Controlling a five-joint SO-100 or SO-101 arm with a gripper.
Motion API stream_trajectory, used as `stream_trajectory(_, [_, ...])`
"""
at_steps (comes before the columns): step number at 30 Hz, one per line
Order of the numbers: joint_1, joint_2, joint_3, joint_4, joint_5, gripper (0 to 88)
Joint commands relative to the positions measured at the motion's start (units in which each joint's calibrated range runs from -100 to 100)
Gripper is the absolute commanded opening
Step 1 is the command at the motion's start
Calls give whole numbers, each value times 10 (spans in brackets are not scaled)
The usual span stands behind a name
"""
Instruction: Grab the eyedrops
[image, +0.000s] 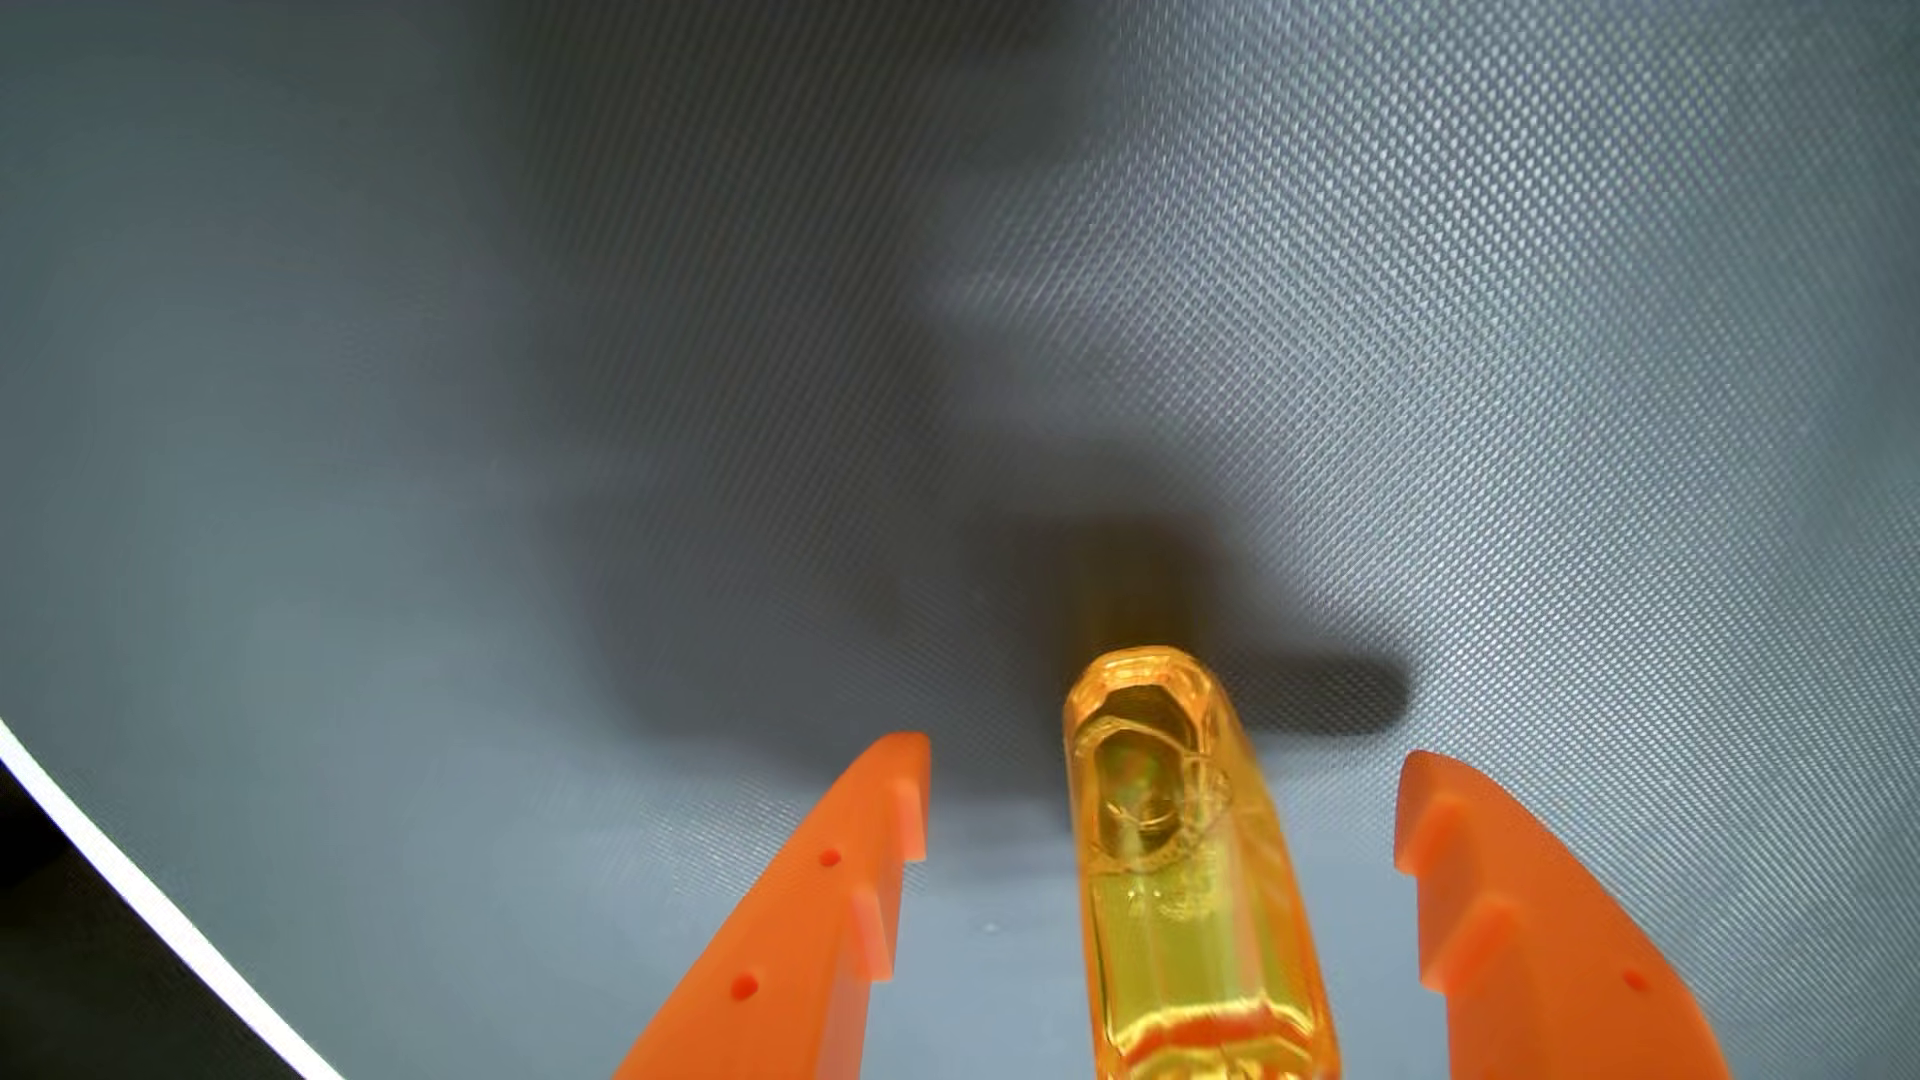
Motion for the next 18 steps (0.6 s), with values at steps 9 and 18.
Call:
stream_trajectory(9, [11,0,-20,-2,-7,171])
stream_trajectory(18, [9,3,-28,-2,-20,70])
